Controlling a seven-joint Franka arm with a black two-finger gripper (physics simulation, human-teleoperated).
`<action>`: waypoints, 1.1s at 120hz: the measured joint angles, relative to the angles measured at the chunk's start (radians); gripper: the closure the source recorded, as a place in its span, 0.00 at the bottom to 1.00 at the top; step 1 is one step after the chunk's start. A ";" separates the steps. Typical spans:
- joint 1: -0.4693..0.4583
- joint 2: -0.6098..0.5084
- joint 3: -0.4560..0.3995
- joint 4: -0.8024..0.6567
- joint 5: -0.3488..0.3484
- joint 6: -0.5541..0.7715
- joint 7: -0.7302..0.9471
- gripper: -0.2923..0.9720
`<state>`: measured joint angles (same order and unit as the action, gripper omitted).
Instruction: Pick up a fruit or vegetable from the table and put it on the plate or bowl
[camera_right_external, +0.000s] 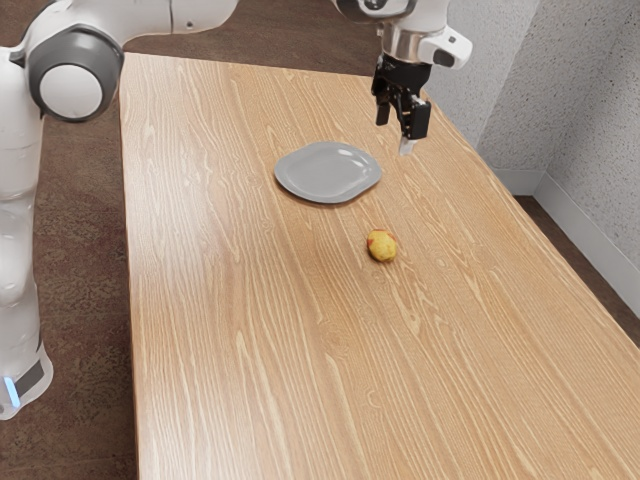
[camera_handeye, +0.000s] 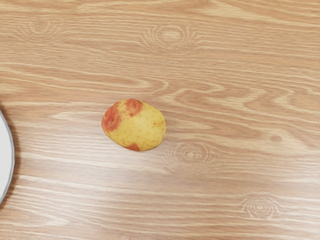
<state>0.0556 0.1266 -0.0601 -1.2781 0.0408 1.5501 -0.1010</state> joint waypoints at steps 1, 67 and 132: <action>0.001 0.000 0.000 0.000 -0.001 0.000 0.000 0.23; 0.061 0.071 -0.006 -0.023 -0.027 0.001 0.212 0.23; 0.079 0.283 0.002 -0.059 -0.041 0.207 0.484 0.23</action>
<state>0.1341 0.4098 -0.0583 -1.3370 0.0001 1.7571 0.3835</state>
